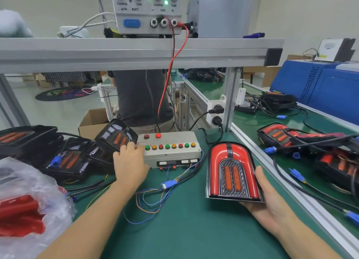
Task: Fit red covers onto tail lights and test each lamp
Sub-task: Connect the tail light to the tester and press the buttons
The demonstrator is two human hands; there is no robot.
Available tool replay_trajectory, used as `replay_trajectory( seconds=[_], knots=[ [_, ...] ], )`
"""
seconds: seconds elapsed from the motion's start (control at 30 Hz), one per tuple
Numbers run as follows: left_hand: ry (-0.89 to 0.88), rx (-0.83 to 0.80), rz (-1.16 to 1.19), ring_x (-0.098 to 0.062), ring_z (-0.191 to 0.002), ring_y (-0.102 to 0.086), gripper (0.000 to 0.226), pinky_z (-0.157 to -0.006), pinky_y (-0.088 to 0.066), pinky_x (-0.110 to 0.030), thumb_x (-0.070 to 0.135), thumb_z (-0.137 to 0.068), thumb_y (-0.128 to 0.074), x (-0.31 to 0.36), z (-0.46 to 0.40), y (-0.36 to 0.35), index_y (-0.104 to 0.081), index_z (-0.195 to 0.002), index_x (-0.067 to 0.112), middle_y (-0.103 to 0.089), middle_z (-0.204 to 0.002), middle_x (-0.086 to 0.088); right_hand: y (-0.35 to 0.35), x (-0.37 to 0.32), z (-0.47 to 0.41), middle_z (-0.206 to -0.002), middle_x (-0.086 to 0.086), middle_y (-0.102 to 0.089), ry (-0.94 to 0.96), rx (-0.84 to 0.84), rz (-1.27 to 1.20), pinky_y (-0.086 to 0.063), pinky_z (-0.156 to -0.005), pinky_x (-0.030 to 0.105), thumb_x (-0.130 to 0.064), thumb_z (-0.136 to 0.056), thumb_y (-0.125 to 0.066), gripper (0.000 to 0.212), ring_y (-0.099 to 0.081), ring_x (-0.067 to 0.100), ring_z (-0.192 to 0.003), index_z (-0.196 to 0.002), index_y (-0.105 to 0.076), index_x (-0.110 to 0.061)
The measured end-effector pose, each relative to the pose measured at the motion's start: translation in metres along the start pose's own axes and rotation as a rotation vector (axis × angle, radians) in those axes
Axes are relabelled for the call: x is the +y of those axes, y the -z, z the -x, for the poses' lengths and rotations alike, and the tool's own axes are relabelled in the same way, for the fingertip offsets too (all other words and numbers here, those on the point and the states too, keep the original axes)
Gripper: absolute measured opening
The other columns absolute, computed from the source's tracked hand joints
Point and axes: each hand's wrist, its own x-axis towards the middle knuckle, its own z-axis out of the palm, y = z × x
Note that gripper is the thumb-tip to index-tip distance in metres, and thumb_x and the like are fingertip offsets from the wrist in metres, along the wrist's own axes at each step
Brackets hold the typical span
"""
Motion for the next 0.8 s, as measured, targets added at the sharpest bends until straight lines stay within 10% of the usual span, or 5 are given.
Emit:
replay_trajectory(
  seconds=[0.67, 0.8],
  knots=[
    [0.070, -0.081, 0.009, -0.026, -0.117, -0.044, 0.049, -0.093, -0.032, -0.038, 0.019, -0.088, -0.048, 0.004, -0.008, 0.004, -0.051, -0.135, 0.030, -0.052, -0.121, -0.007, 0.003, 0.003, 0.002, -0.118, 0.016, -0.069, 0.058, -0.038, 0.095, -0.050, -0.088, 0.042, -0.055, -0.083, -0.054, 0.062, -0.067, 0.029, -0.108, -0.126, -0.062, -0.011],
    [0.078, -0.015, -0.042, -0.026, -0.121, -0.035, 0.048, -0.095, -0.029, -0.040, 0.028, -0.082, -0.054, 0.019, 0.000, 0.007, -0.051, -0.130, 0.025, -0.043, -0.130, -0.005, 0.000, 0.003, 0.004, -0.111, 0.014, -0.072, 0.053, -0.046, 0.085, -0.059, -0.070, 0.033, -0.053, -0.083, -0.056, 0.049, -0.073, 0.023, -0.094, -0.105, -0.076, -0.014]
  ],
)
